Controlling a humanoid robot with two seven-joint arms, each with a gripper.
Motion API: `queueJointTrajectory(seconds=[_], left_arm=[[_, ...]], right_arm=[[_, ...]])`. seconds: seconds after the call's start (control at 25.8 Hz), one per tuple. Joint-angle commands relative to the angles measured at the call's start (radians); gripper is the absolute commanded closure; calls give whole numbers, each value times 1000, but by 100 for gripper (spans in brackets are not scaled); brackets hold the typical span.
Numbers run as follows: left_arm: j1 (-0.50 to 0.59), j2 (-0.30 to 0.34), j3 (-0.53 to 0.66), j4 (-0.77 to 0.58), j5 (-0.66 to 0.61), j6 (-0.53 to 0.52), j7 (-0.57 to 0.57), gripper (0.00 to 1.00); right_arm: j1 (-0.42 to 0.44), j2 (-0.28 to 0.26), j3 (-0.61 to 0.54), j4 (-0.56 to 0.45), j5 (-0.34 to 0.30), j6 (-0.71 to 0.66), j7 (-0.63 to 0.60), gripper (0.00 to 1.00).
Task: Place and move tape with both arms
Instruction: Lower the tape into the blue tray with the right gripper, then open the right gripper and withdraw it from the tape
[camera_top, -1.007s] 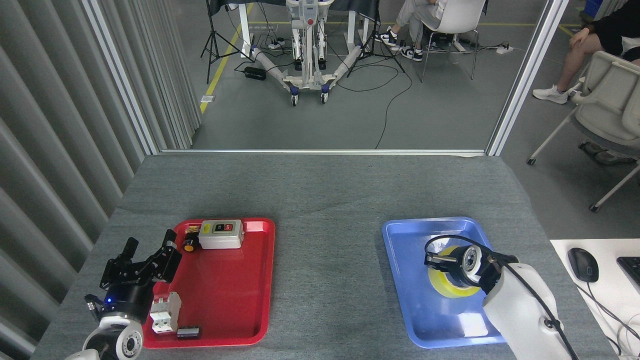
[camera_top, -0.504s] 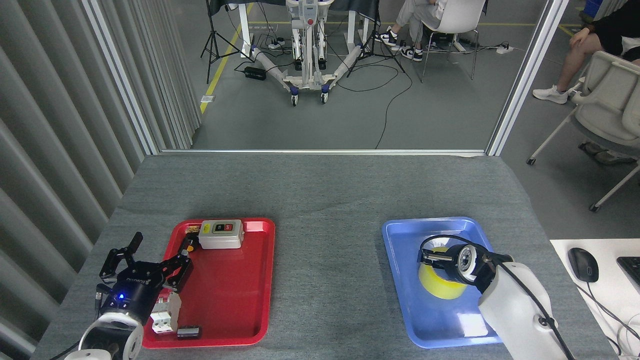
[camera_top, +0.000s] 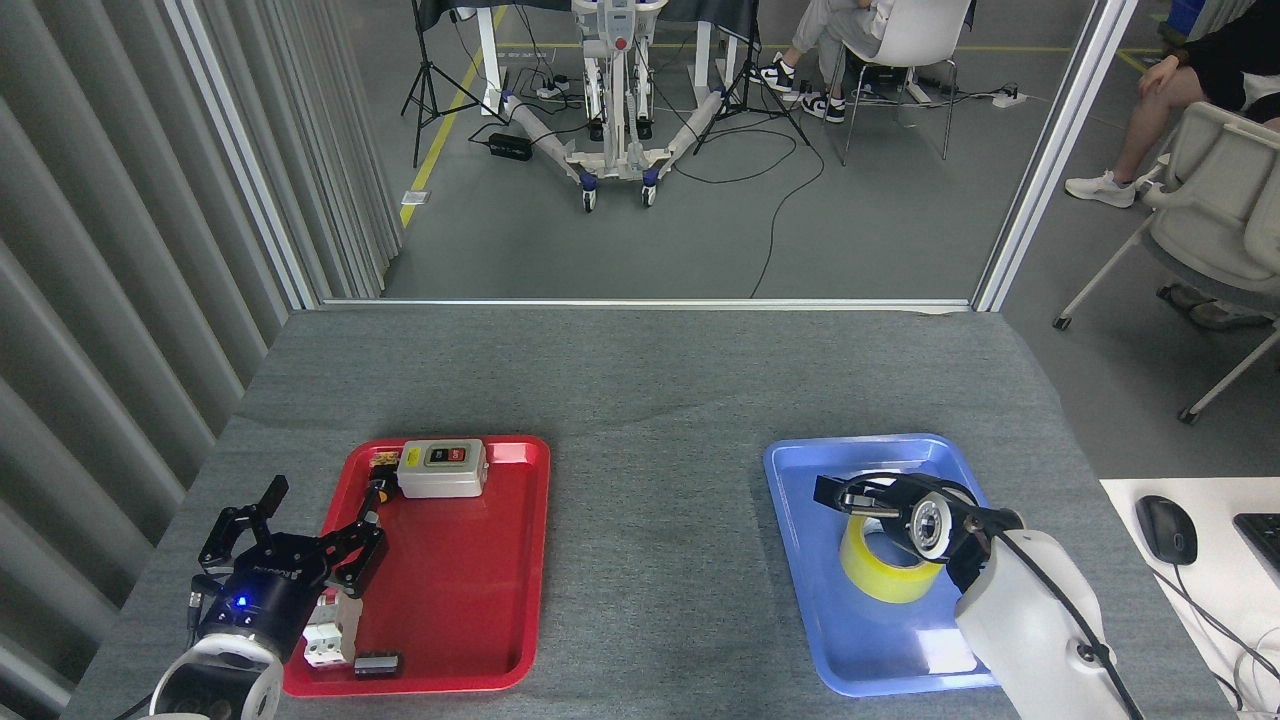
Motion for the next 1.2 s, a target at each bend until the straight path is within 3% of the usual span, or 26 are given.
queueJointTrajectory(seconds=[0.0,0.19,0.27,0.35,0.58,0.66,0.77,1.16], left_arm=[[-6,-1,20,-3,42,7,4,0],[-7,5,39,-3,99,11,1,0],[-6,8,39,3,99,11,4,0],[-3,13,37,3,94,11,10,0],[2,19,39,3,88,27,53,0],[5,33,37,0,88,19,85,0],[5,41,37,3,90,24,102,0],[6,44,37,20,90,22,99,0]], right_arm=[[53,-9,-3,-23,49,-66,-229,2],[133,2,-40,-25,356,-83,-623,2],[179,10,-77,-29,414,-132,-769,2],[214,14,-109,-49,437,-193,-855,2],[296,33,-267,-143,476,-342,-864,2],[309,111,-394,-152,525,-450,-864,2],[346,198,-523,-194,661,-493,-872,2],[538,241,-538,-325,644,-374,-899,2]])
